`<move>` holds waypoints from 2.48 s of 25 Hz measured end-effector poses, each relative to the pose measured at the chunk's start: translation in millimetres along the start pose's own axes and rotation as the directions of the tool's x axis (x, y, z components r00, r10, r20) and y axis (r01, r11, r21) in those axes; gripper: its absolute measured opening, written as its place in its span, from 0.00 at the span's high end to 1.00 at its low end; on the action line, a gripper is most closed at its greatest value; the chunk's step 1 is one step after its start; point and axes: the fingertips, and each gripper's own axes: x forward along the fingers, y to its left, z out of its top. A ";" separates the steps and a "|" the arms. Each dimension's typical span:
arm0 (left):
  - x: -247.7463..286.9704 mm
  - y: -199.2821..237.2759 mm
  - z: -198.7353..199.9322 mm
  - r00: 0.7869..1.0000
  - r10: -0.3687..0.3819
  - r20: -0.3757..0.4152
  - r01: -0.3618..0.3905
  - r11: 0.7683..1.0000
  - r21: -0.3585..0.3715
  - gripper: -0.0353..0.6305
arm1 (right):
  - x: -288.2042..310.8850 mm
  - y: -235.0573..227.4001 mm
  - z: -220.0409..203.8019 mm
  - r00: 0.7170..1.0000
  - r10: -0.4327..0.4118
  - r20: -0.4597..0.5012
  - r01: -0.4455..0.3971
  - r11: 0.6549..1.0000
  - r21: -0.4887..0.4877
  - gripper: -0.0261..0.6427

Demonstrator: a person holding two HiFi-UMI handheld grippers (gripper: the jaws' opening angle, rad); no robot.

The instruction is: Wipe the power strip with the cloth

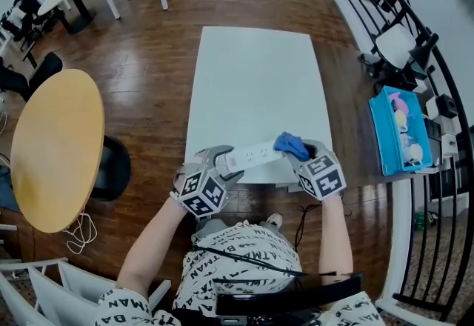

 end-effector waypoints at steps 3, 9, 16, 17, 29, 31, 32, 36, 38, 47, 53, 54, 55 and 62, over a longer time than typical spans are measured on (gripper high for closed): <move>0.2 0.8 -0.1 1.000 -0.001 -0.003 0.001 1.000 0.003 0.52 | 2.7 7.0 1.7 0.999 -0.030 -0.027 0.029 0.998 -0.052 0.75; 5.0 -0.1 -0.4 1.000 -0.002 -0.010 0.003 1.000 0.008 0.52 | 0.7 17.7 8.8 0.999 -0.041 -0.035 0.038 0.996 -0.085 0.75; 13.2 -0.8 -0.8 1.000 -0.009 -0.012 0.009 1.000 0.005 0.52 | 5.7 55.7 24.2 0.999 0.051 -0.016 -0.052 0.991 -0.126 0.75; 14.5 -1.6 -0.1 1.000 -0.009 -0.014 0.010 1.000 0.011 0.52 | 6.5 67.6 28.4 0.996 0.087 -0.006 -0.087 0.988 -0.127 0.75; 20.6 -8.8 9.4 1.000 -0.012 0.002 0.011 0.997 0.074 0.52 | 3.5 152.4 70.2 0.910 0.409 0.066 -0.399 0.908 -0.125 0.75; 18.2 -7.5 9.8 1.000 -0.013 0.020 0.012 0.998 0.061 0.52 | -0.1 148.9 72.2 0.892 0.440 0.098 -0.433 0.897 -0.085 0.75; 17.2 -6.5 9.8 1.000 -0.011 0.024 0.009 0.998 0.059 0.52 | -3.0 145.0 73.1 0.887 0.449 0.113 -0.443 0.894 -0.070 0.75; 16.0 -1.4 10.3 1.000 0.002 0.025 -0.004 0.998 0.057 0.52 | -13.4 122.1 75.7 0.902 0.409 0.140 -0.405 0.913 -0.056 0.75; 15.9 0.7 9.6 1.000 0.007 0.025 -0.008 0.999 0.049 0.52 | -19.0 114.1 79.1 0.901 0.401 0.167 -0.401 0.915 -0.037 0.75; 13.7 -10.8 15.7 0.999 -0.021 0.049 0.017 0.996 0.090 0.52 | -6.0 145.0 70.0 0.891 0.444 0.088 -0.435 0.894 -0.106 0.75; 9.7 -15.4 14.1 0.998 -0.018 0.054 0.013 0.995 0.095 0.52 | 2.2 142.2 60.1 0.937 0.349 -0.006 -0.341 0.914 -0.221 0.75; 9.0 -14.9 14.6 0.998 -0.016 0.058 0.011 0.996 0.091 0.52 | 1.1 137.7 60.4 0.943 0.331 -0.008 -0.325 0.920 -0.218 0.75; 8.0 -14.4 15.3 0.998 -0.014 0.062 0.009 0.996 0.086 0.52 | 0.3 131.9 59.7 0.950 0.313 -0.011 -0.308 0.927 -0.214 0.75; -1.7 -6.2 14.8 0.996 0.016 0.093 -0.019 0.999 0.027 0.52 | -4.2 73.5 40.4 0.985 0.167 -0.031 -0.170 0.971 -0.165 0.75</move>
